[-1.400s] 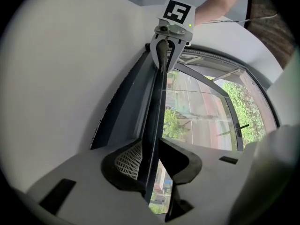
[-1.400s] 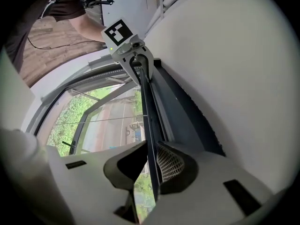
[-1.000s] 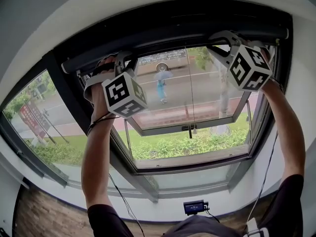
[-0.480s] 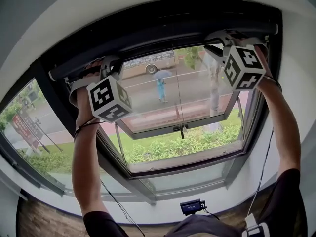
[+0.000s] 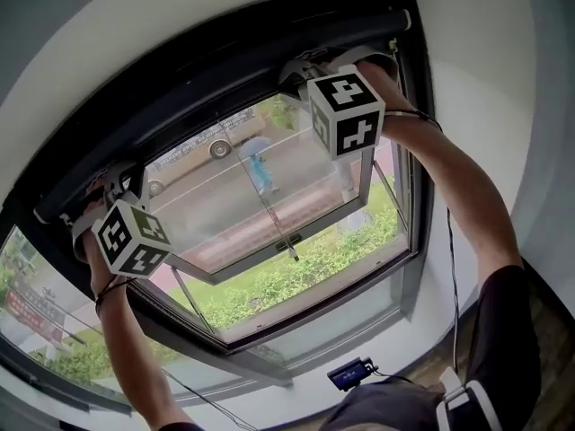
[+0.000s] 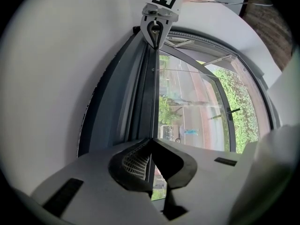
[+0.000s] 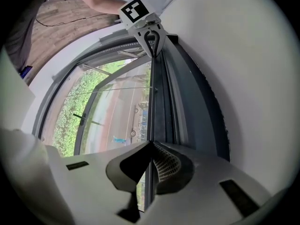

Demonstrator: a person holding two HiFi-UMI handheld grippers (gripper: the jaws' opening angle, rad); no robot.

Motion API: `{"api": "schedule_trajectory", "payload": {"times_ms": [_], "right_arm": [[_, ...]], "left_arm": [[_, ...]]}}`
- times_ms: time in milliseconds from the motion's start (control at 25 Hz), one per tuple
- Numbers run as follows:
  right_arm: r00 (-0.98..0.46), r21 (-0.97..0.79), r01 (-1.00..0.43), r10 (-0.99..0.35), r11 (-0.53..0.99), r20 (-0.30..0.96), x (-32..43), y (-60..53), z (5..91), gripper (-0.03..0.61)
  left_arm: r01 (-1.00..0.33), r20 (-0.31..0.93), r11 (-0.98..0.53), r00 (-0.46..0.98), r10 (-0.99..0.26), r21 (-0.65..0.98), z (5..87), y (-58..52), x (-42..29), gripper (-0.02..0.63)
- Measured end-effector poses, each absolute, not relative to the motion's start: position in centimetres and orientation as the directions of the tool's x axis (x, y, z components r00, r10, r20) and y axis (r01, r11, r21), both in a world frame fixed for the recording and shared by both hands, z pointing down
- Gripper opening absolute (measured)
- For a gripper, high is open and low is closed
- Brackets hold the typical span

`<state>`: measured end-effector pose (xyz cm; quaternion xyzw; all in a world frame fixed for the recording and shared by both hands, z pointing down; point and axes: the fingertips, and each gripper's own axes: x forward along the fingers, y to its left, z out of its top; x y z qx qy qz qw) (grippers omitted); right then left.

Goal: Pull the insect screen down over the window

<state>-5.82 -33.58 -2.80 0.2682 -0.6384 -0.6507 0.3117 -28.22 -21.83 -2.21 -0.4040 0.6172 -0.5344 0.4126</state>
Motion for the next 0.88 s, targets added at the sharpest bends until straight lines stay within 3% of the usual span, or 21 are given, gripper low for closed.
{"api": "schedule_trajectory", "payload": {"times_ms": [360,640,880], "right_arm": [[-0.646,0.996,0.077,-0.758,0.054,0.091,-3.8,-34.2,-2.5,0.021],[-0.648,0.996,0.070,-0.757,0.060,0.091,-4.2,-33.5,-3.0,0.021],[-0.648,0.995,0.080,-0.756,0.061,0.098,-4.4,-33.6,-3.1,0.021]], "left_arm": [[-0.085,-0.101,0.124,-0.234,-0.967,-0.989,-2.6,-23.1,-26.7,0.023],[-0.133,-0.179,0.201,-0.161,-0.971,-0.971,-2.5,-20.8,-31.1,0.031],[-0.056,-0.129,0.148,-0.252,-0.959,-0.987,-2.5,-21.0,-31.1,0.029]]}}
